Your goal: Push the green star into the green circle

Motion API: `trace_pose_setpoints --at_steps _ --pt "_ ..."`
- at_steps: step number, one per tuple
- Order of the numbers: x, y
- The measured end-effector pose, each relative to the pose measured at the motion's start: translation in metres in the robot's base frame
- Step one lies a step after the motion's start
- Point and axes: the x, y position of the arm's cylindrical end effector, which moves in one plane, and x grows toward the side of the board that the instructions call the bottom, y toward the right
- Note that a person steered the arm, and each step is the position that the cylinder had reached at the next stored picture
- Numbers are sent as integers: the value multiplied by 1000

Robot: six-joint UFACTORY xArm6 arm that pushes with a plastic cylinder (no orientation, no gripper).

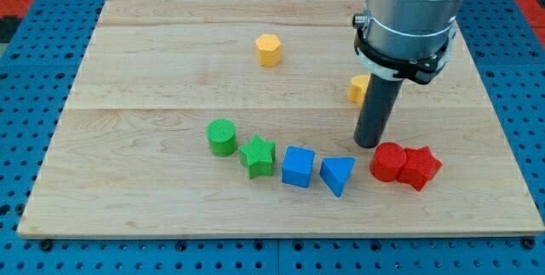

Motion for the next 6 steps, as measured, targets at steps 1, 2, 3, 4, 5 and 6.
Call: trace_pose_setpoints --at_steps 1,2,3,4,5,6 --pt "0 -11" --pt "0 -25" --pt "0 -37" --pt "0 -43" --pt "3 -44" --pt "13 -53"
